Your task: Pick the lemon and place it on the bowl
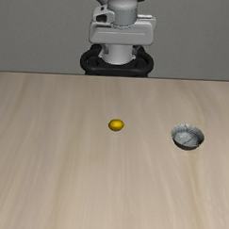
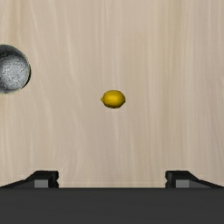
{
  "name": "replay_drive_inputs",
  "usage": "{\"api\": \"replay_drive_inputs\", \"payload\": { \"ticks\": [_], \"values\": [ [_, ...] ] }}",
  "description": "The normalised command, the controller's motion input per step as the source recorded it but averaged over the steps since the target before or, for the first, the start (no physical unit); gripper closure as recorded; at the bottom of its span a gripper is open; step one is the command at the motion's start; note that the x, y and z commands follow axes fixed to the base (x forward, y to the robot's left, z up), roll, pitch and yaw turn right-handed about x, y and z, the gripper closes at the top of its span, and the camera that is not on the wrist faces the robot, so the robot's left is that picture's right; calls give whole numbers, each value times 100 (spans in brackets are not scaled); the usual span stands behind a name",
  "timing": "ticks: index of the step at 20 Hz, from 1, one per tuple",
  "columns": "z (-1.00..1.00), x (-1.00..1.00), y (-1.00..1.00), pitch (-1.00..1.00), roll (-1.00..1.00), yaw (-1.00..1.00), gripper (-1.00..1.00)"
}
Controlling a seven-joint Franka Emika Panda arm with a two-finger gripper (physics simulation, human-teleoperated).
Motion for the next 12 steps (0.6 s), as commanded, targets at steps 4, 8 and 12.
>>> {"api": "replay_drive_inputs", "payload": {
  "ticks": [4,8,12],
  "values": [
    [0,100,0,0,0,0,-100],
    [0,50,0,0,0,0,-100],
    [-75,0,-25,0,0,0,-100]
  ]
}}
